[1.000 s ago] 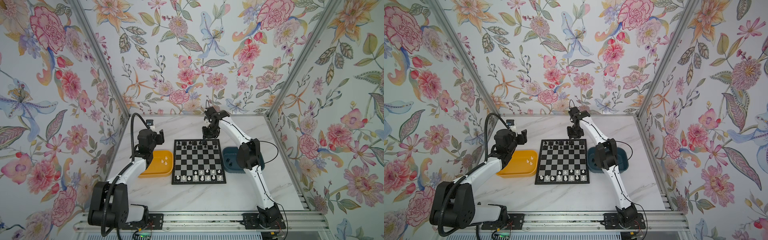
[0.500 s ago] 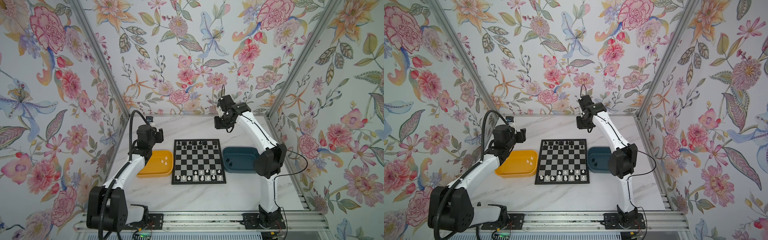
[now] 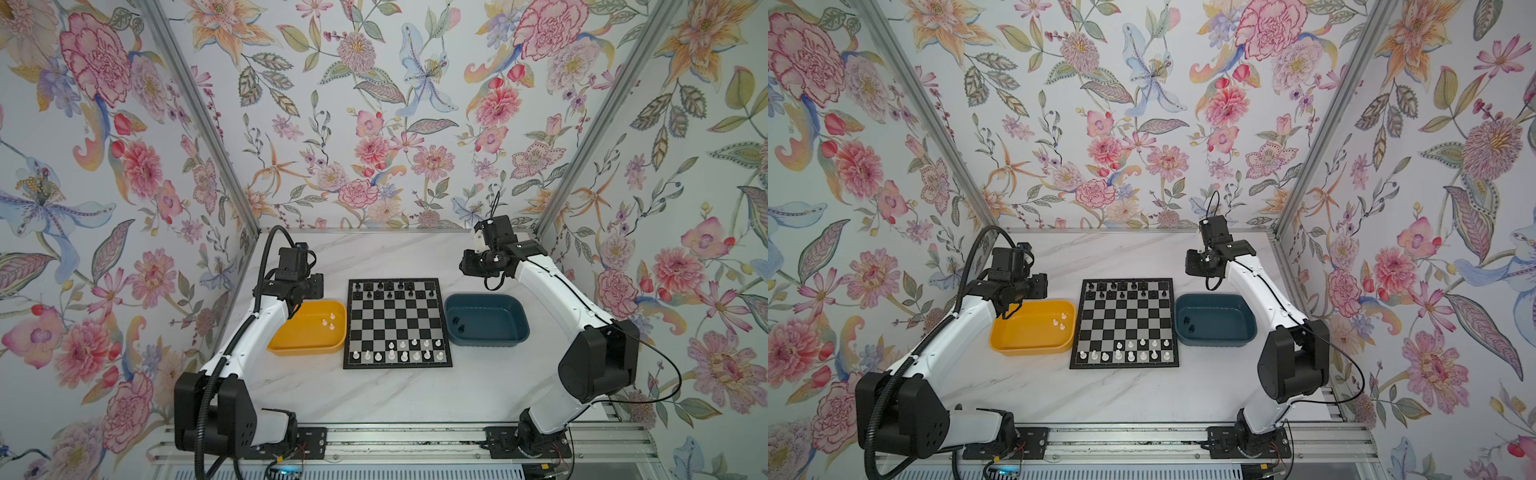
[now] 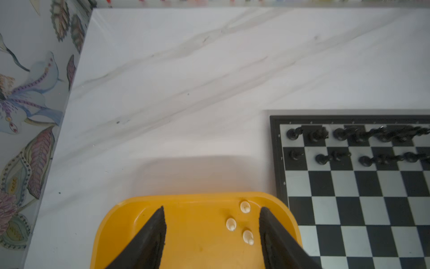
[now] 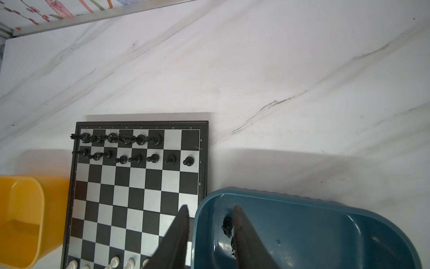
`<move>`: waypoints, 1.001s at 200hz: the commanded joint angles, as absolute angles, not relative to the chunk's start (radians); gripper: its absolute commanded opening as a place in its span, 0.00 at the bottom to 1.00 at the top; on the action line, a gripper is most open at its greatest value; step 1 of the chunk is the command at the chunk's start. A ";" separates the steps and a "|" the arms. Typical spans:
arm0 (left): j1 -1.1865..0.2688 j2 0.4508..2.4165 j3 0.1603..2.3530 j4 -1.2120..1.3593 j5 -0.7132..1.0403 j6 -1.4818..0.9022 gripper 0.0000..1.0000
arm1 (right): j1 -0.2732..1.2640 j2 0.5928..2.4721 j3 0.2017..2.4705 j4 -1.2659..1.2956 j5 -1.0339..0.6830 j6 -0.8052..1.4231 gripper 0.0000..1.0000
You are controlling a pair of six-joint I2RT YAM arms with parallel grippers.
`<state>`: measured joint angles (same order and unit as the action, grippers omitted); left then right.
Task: Set up the chess pieces on the board
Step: 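Release the piece and raise the right gripper while the left gripper lowers, then lower the left gripper into the yellow tray and close on a white piece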
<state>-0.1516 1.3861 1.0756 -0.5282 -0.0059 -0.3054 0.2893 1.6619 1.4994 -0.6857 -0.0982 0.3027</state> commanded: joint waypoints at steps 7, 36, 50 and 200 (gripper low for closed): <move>-0.159 1.469 1.064 -0.688 0.035 -0.324 0.57 | 0.287 1.655 1.462 -0.607 -0.141 0.320 0.33; -0.158 1.528 1.045 -0.673 0.059 -0.339 0.54 | 0.278 1.654 1.445 -0.594 -0.151 0.320 0.33; -0.159 1.546 1.043 -0.662 0.097 -0.336 0.53 | 0.274 1.654 1.439 -0.596 -0.152 0.319 0.32; -0.158 1.702 1.038 -0.589 0.147 -0.345 0.39 | 0.261 1.692 1.421 -0.583 -0.178 0.330 0.31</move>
